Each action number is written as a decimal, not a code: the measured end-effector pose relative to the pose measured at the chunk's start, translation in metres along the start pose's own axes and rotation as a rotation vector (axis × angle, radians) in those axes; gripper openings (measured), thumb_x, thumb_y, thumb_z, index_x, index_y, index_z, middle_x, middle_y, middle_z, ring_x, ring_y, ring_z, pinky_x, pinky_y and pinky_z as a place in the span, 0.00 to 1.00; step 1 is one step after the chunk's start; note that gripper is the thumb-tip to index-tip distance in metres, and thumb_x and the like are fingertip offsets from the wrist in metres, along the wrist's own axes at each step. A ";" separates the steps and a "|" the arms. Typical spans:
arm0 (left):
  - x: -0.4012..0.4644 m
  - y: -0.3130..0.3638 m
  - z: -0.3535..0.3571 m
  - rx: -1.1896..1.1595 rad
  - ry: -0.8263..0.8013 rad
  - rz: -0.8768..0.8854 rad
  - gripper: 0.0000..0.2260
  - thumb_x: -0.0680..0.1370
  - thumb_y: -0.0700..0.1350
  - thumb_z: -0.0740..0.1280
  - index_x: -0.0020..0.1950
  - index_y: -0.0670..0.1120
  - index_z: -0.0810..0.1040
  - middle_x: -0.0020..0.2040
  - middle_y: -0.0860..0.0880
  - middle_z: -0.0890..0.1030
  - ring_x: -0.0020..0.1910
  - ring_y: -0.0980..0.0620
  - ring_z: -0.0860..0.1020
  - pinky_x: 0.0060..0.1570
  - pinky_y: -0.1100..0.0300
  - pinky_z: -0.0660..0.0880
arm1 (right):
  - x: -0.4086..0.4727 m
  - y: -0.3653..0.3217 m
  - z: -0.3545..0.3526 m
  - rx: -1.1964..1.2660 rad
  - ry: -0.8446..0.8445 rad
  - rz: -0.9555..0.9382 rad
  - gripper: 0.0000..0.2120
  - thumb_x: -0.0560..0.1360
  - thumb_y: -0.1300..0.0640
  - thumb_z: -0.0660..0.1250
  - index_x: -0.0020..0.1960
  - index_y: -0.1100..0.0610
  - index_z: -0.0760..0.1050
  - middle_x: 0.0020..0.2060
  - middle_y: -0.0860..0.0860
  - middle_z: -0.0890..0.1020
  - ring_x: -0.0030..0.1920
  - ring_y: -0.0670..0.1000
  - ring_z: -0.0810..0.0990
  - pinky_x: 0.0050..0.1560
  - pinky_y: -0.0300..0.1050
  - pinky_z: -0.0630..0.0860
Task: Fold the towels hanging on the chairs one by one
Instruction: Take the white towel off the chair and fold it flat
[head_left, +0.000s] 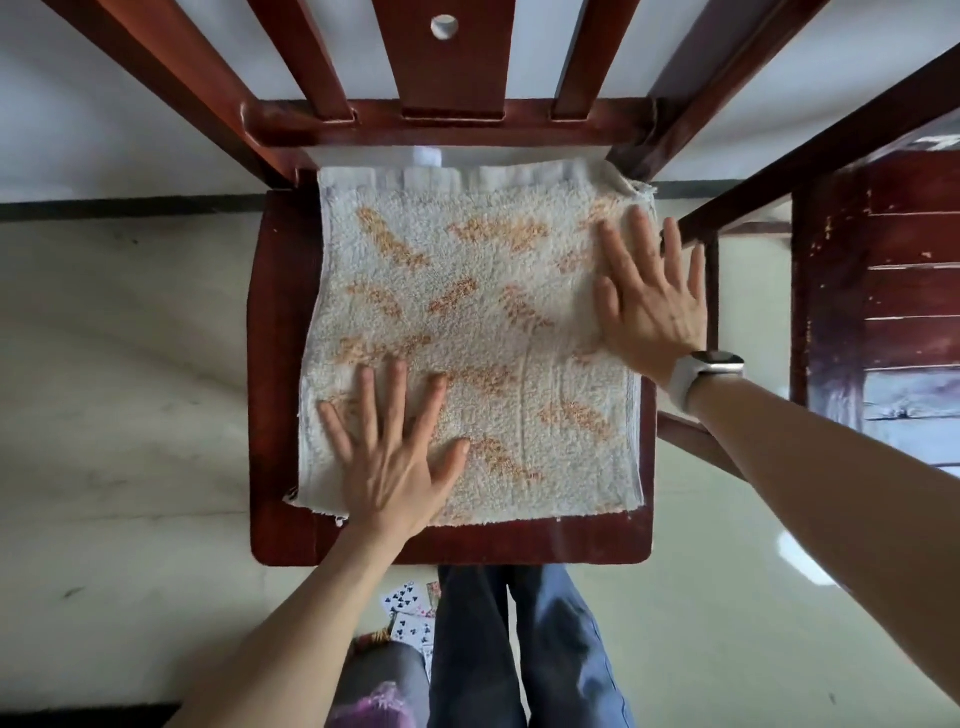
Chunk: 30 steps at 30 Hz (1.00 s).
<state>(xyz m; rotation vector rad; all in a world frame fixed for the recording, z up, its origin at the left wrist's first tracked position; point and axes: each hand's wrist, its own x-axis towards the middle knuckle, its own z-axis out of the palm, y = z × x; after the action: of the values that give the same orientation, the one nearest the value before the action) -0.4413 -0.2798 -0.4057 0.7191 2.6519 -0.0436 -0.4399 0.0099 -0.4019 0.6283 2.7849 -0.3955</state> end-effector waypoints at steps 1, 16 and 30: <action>0.000 0.000 -0.002 -0.017 0.007 0.008 0.33 0.74 0.69 0.43 0.75 0.56 0.49 0.76 0.46 0.48 0.75 0.42 0.47 0.68 0.33 0.41 | -0.001 0.001 -0.004 0.055 0.016 0.011 0.27 0.78 0.45 0.43 0.75 0.47 0.45 0.76 0.52 0.47 0.76 0.56 0.43 0.73 0.62 0.40; -0.071 -0.050 -0.006 -0.067 0.089 0.141 0.19 0.75 0.53 0.58 0.62 0.44 0.72 0.66 0.42 0.67 0.66 0.41 0.66 0.66 0.38 0.62 | -0.207 -0.011 0.042 0.049 0.106 -0.422 0.13 0.72 0.58 0.58 0.56 0.59 0.69 0.58 0.55 0.71 0.60 0.55 0.71 0.70 0.58 0.59; -0.058 -0.070 -0.017 -0.059 0.202 0.329 0.03 0.71 0.37 0.65 0.44 0.41 0.78 0.45 0.45 0.79 0.45 0.47 0.72 0.38 0.52 0.73 | -0.189 -0.005 0.047 -0.135 0.220 -0.422 0.09 0.73 0.61 0.57 0.45 0.59 0.76 0.44 0.56 0.81 0.48 0.56 0.73 0.48 0.47 0.67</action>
<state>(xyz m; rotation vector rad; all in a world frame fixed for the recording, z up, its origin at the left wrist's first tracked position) -0.4356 -0.3663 -0.3727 1.1848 2.6687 0.2071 -0.2680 -0.0813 -0.3869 0.0493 3.1186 -0.2227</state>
